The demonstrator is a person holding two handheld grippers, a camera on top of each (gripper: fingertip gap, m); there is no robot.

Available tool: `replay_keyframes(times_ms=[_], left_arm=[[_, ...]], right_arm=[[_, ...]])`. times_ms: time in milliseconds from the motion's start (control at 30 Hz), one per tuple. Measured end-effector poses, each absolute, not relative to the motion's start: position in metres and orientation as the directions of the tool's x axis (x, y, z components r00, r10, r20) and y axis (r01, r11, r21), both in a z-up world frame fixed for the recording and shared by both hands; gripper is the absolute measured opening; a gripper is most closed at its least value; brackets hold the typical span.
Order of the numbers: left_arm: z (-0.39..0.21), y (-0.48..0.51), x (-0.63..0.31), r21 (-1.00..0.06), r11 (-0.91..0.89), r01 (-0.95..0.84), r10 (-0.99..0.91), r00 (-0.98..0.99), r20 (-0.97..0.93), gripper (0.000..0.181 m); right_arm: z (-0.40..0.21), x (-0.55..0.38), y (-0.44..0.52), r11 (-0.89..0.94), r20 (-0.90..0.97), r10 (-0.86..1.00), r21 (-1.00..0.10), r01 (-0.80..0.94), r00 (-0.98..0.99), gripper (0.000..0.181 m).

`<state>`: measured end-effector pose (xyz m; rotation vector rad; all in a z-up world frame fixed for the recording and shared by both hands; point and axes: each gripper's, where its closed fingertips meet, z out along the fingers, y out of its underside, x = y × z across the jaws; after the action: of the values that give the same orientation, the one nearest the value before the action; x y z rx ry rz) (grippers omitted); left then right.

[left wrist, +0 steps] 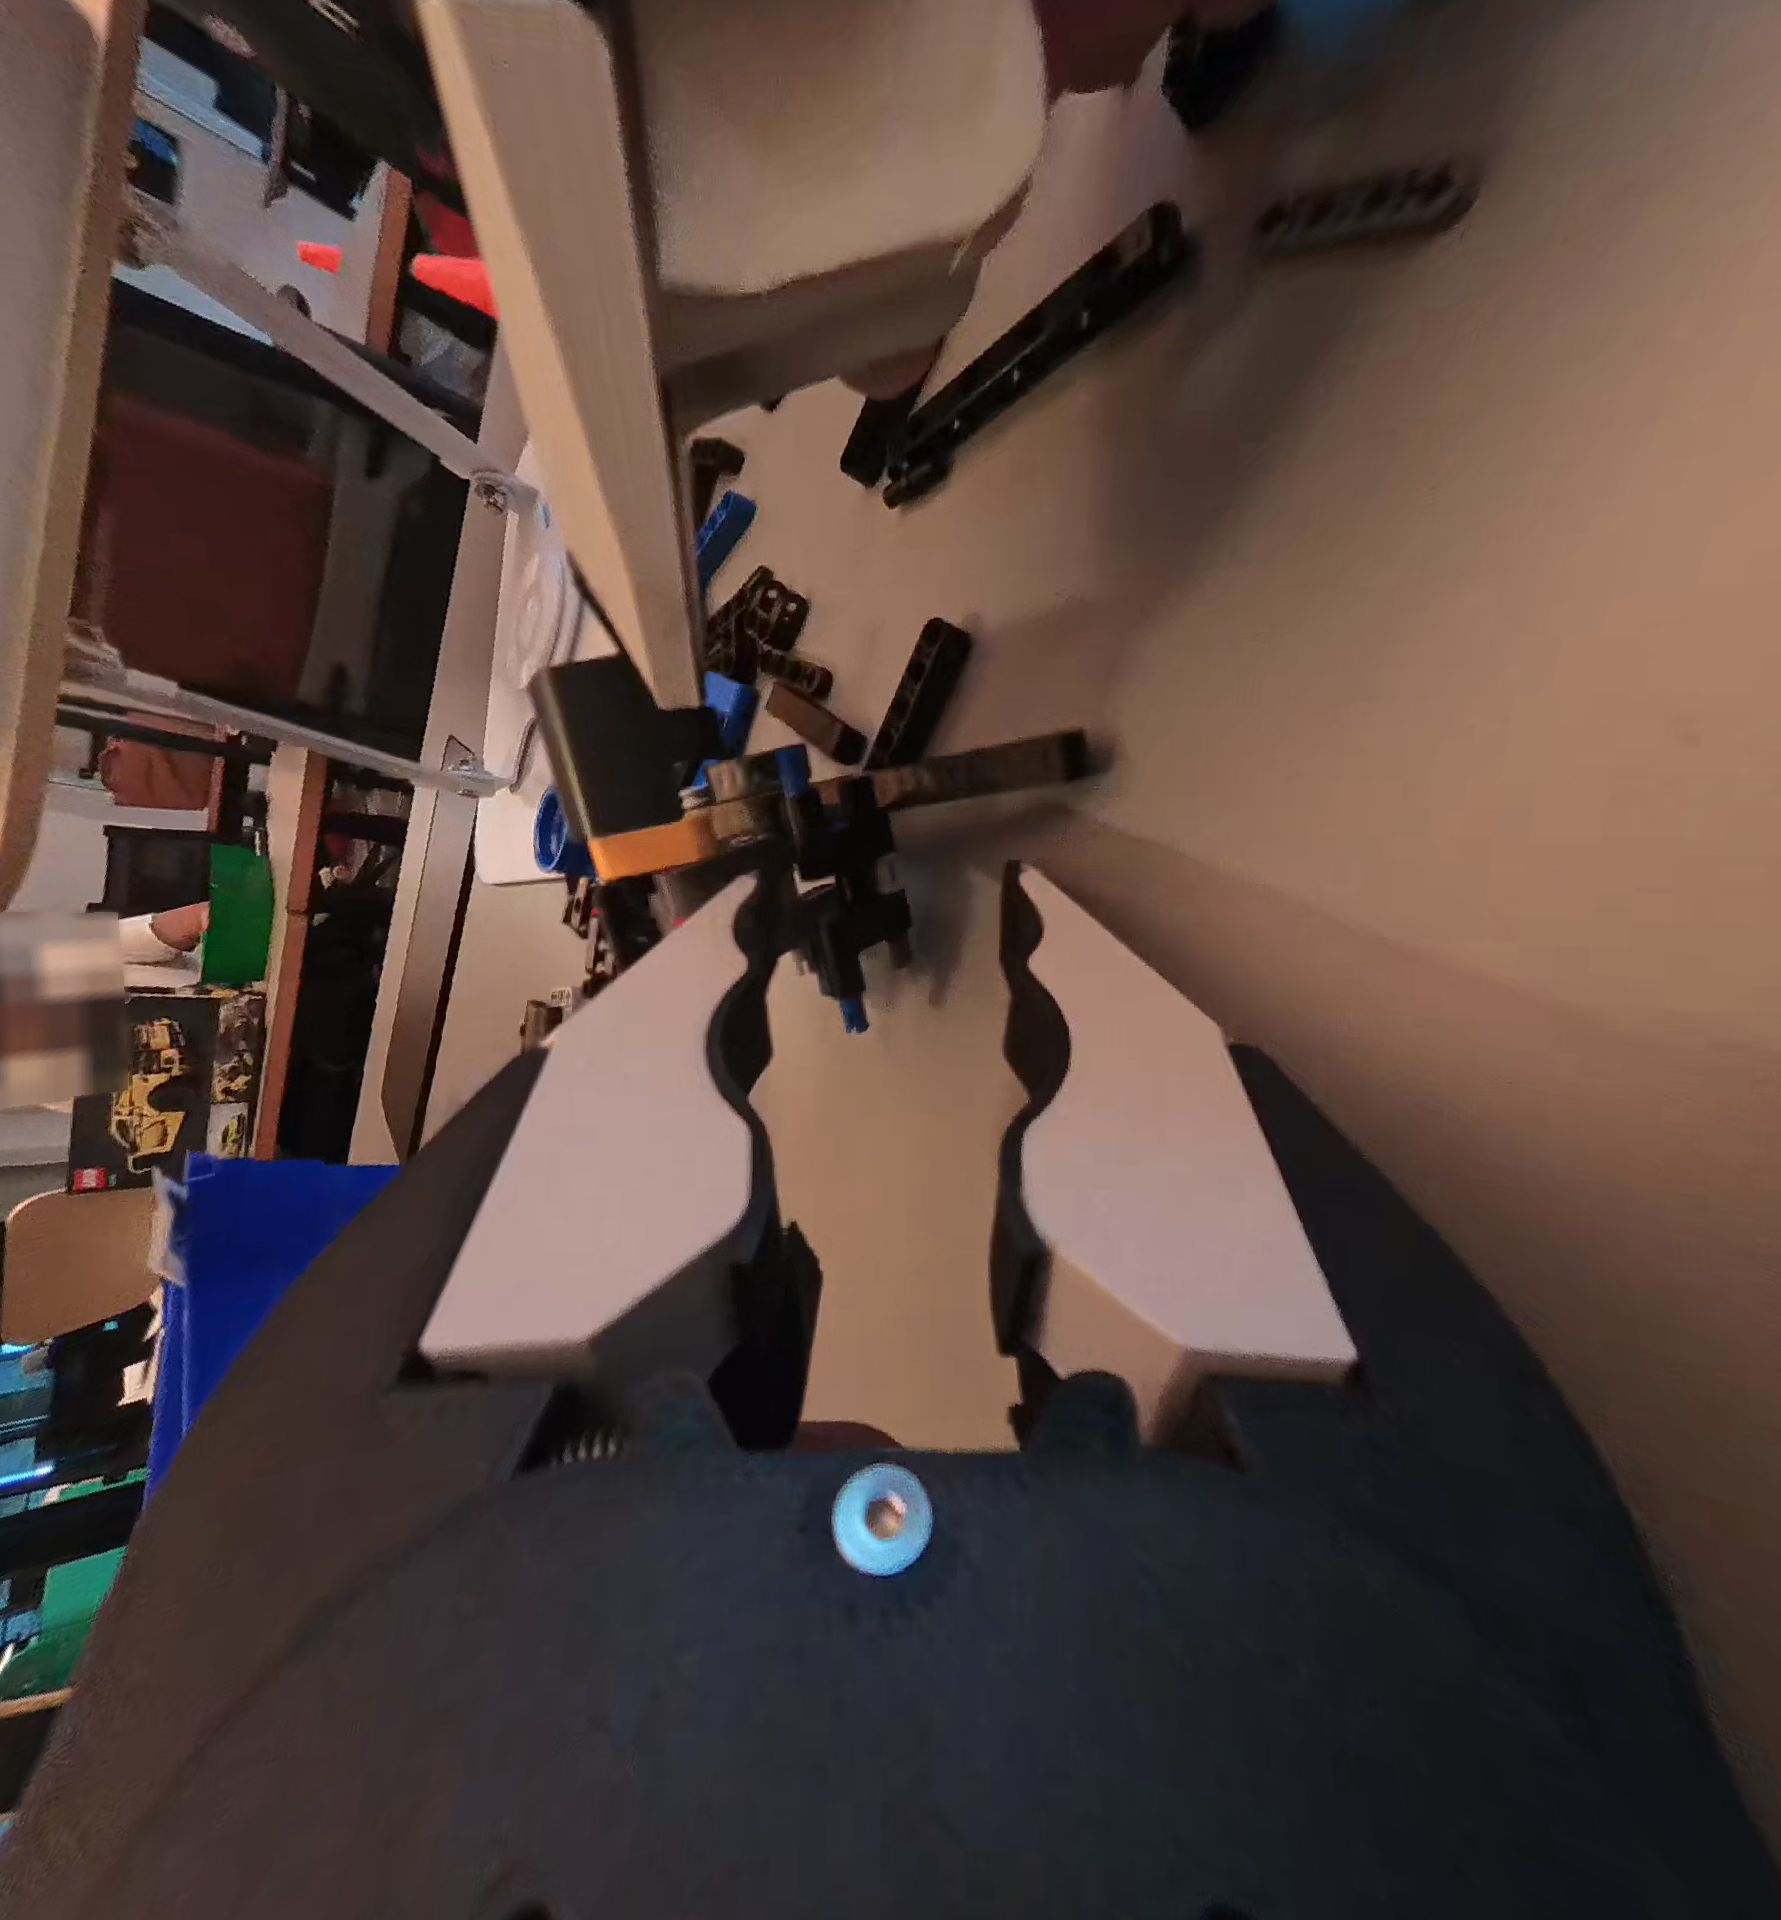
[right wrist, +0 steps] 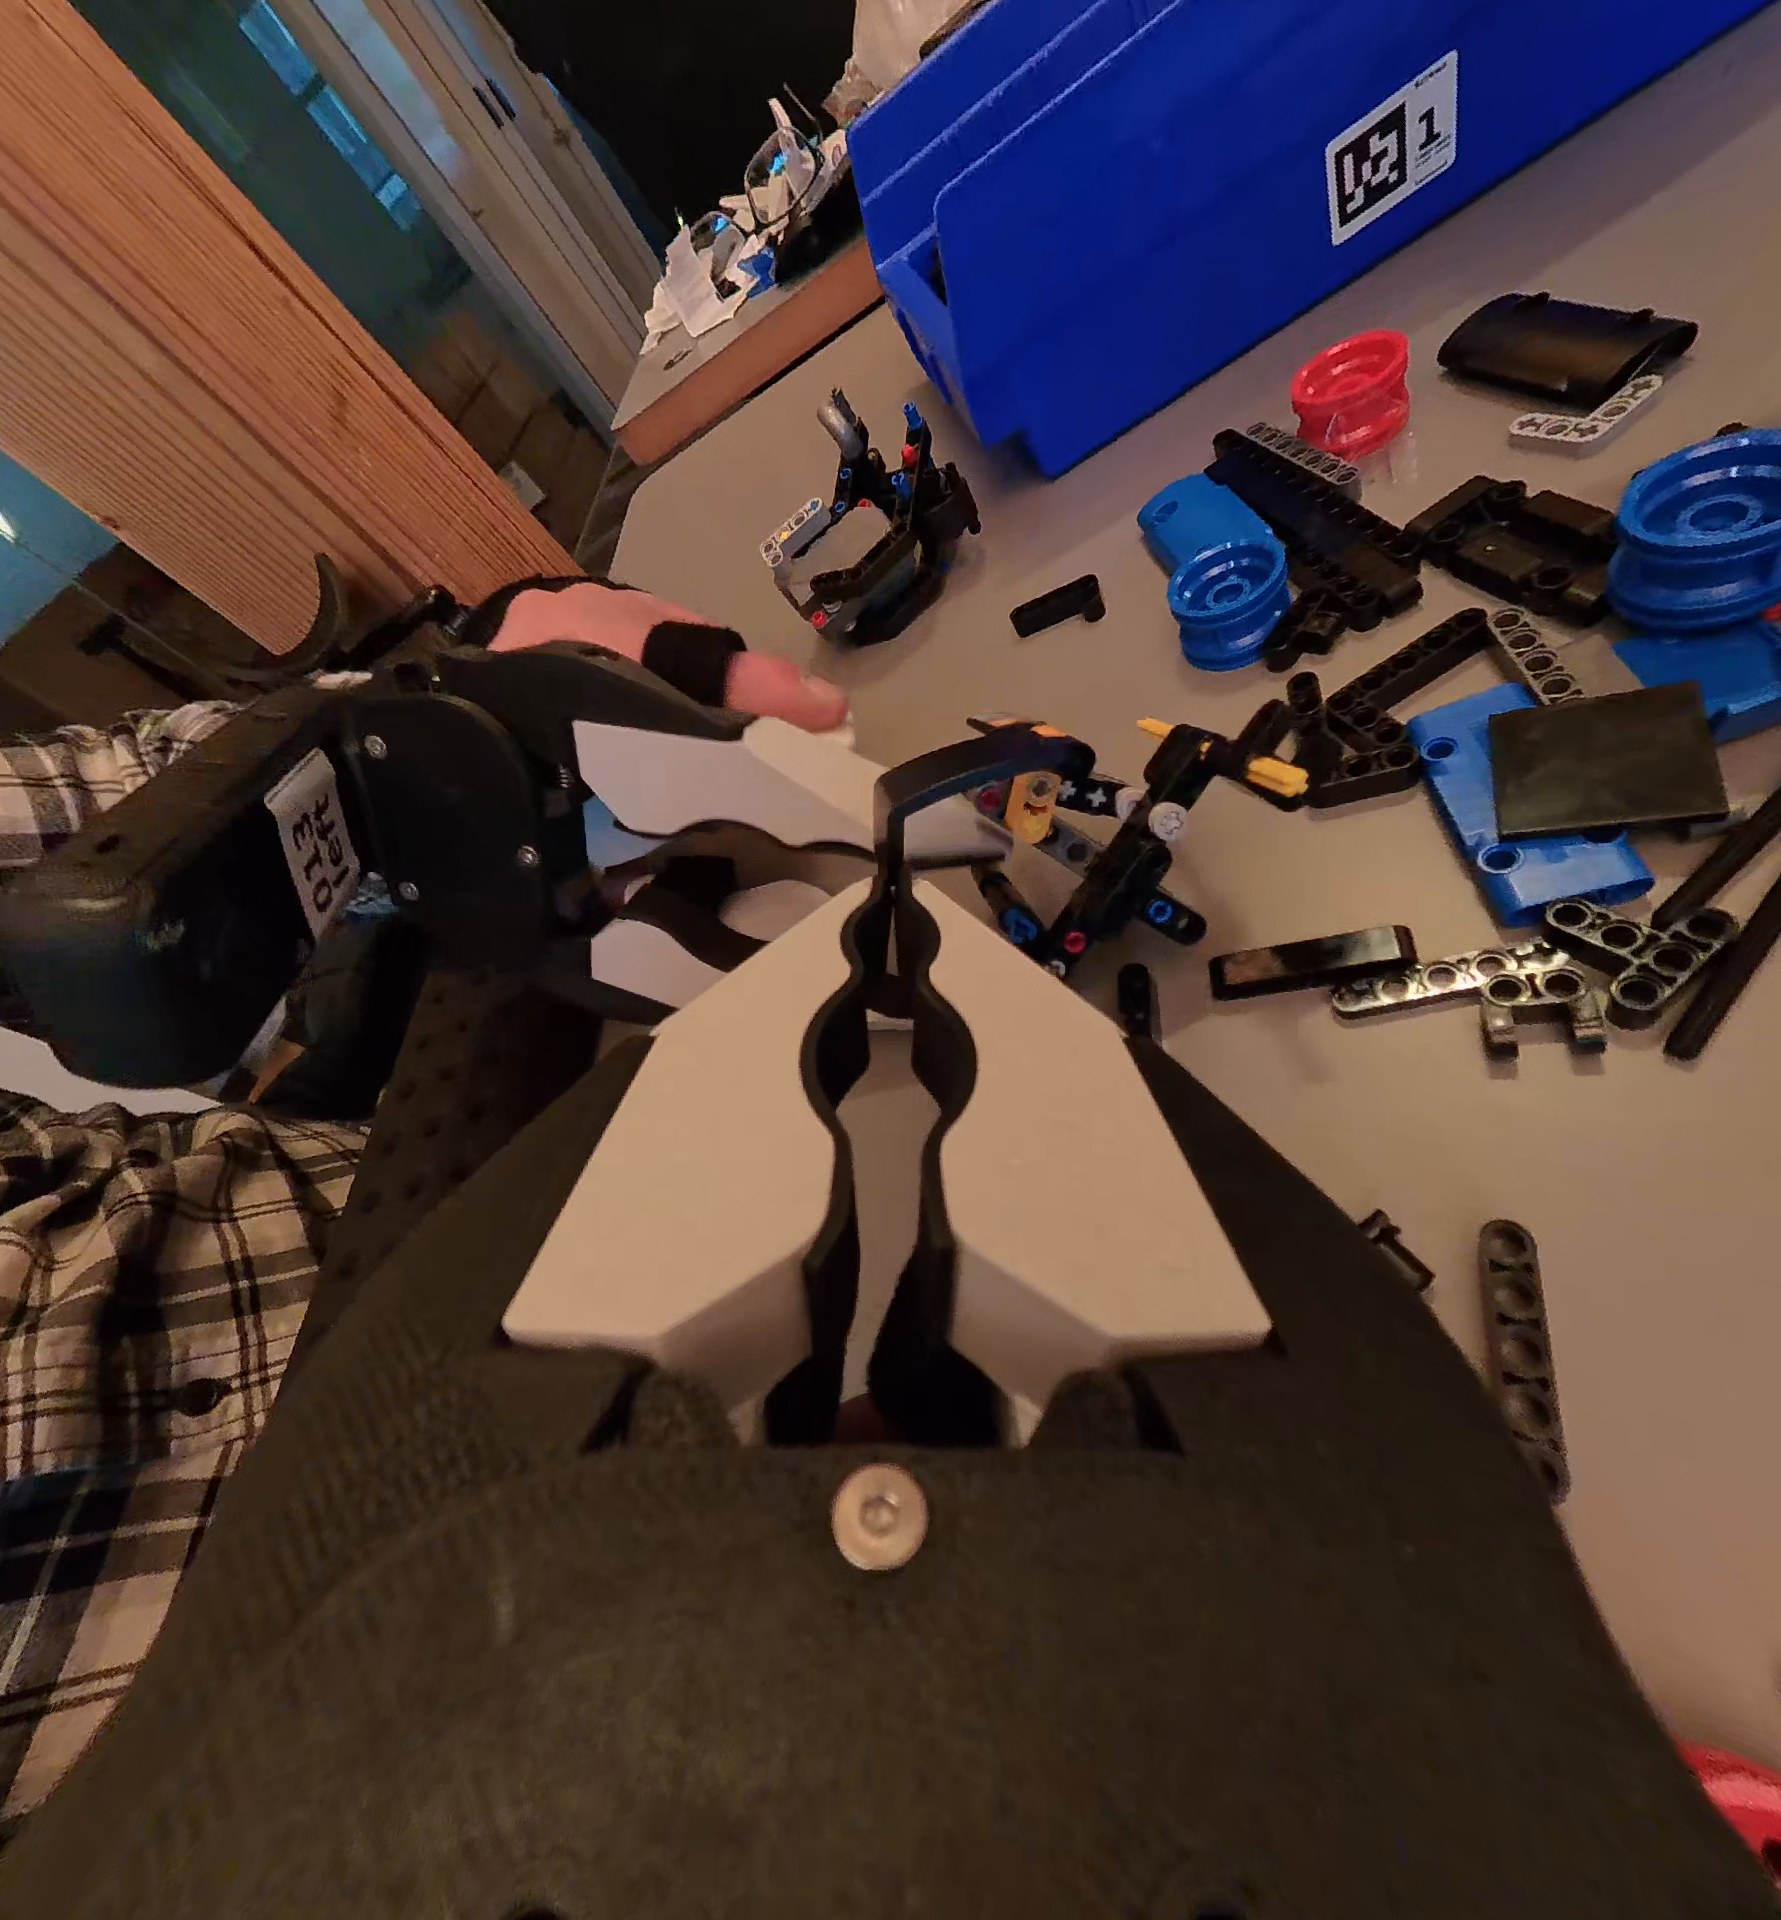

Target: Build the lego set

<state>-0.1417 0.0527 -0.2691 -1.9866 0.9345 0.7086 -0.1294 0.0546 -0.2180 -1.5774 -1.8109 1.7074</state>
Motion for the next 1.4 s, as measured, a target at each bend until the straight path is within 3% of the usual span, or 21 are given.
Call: replay_keyframes(times_ms=[333, 667, 700, 1400], left_arm=[[-0.273, 0.073, -0.152, -0.436, -0.429, -0.791, -0.389, 0.598, -0.701, 0.024], [-0.269, 0.079, -0.153, -0.549, -0.415, -0.726, -0.395, 0.687, -0.609, 0.012], [-0.269, 0.078, -0.150, -0.565, -0.407, -0.718, -0.407, 0.696, -0.592, 0.004], [-0.267, 0.075, -0.148, -0.721, -0.469, -0.510, -0.450, 0.841, -0.301, 0.004]], right_arm=[[-0.221, -0.135, 0.065, -0.192, -0.464, 0.789, -0.810, 0.555, -0.403, 0.000], [-0.235, -0.136, 0.078, -0.085, -0.358, 0.847, -0.821, 0.565, -0.393, 0.000], [-0.238, -0.137, 0.080, -0.080, -0.349, 0.855, -0.820, 0.567, -0.385, 0.000], [-0.244, -0.135, 0.079, -0.001, -0.325, 0.823, -0.821, 0.571, -0.466, 0.000]])
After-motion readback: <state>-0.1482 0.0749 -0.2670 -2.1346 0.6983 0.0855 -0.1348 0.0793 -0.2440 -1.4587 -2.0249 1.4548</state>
